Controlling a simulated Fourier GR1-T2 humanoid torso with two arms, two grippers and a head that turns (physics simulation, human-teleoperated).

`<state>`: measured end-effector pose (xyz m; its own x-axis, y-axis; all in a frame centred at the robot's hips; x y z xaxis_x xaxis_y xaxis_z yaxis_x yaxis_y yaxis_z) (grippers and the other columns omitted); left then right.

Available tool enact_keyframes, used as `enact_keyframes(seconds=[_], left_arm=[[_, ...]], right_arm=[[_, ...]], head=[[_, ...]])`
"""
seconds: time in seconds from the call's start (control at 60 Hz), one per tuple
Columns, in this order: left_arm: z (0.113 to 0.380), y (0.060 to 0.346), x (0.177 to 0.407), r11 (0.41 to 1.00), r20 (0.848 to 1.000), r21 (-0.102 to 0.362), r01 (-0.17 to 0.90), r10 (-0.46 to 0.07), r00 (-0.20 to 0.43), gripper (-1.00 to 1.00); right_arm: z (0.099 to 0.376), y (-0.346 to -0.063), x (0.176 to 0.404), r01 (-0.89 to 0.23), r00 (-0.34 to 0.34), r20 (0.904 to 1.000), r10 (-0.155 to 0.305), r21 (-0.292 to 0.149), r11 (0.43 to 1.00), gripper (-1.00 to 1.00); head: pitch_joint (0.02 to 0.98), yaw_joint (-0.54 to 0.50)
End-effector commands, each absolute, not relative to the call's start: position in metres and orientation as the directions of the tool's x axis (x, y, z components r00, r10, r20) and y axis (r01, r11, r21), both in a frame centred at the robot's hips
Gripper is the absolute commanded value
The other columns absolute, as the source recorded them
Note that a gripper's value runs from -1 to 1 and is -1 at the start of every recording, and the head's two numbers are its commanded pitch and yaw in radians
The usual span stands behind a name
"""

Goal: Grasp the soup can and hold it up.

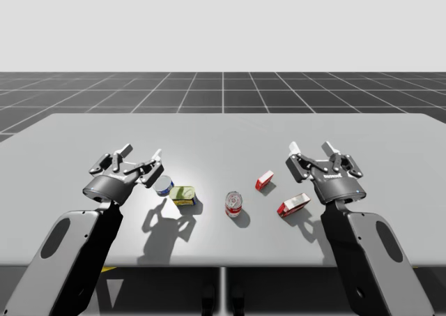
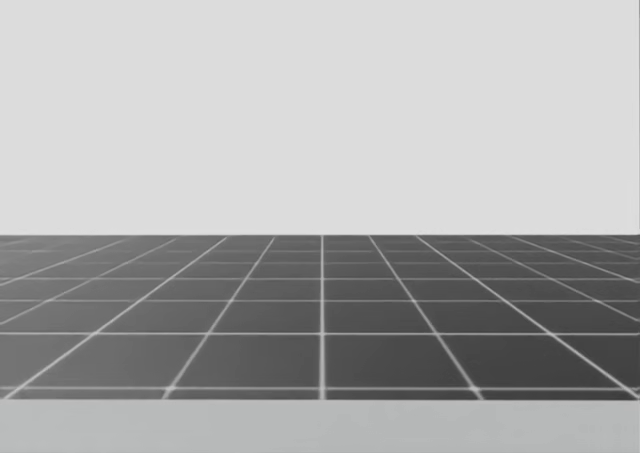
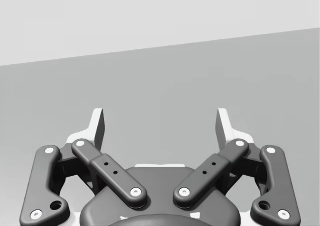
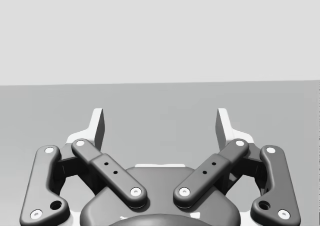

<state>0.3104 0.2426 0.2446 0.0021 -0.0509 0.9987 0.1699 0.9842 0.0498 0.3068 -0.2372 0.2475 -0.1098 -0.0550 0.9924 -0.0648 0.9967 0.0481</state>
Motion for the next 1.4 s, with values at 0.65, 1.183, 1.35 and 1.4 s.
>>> enact_keyframes(seconds=[0.65, 1.183, 1.35, 1.4], left_arm=[[0.2441, 0.2452, 0.3114, 0.986, 0.998, 0.056, 0.16, -0.057, 0.0, -1.0], [0.2447, 0.244, 0.3123, 0.985, 0.998, 0.068, 0.157, -0.068, -0.002, -1.0], [0.245, 0.2429, 0.3121, 0.985, 0.998, 0.067, 0.158, -0.067, -0.003, -1.0], [0.2451, 0.2429, 0.3121, 0.985, 0.998, 0.066, 0.159, -0.067, -0.003, -1.0]], right_arm=[[0.2489, -0.2364, 0.306, -0.094, -0.093, 0.9938, -0.06, 0.051, 0.994, -1.0], [0.2508, -0.2348, 0.3052, -0.095, -0.094, 0.9939, -0.058, 0.049, 0.994, -1.0], [0.2508, -0.2351, 0.3051, -0.102, -0.086, 0.9943, -0.063, 0.054, 0.993, -1.0], [0.2516, -0.2324, 0.304, -0.131, -0.073, 0.9937, -0.085, 0.074, 0.989, -1.0]], head=[[0.503, 0.01], [0.866, -0.06], [0.877, -0.08], [0.877, -0.08]])
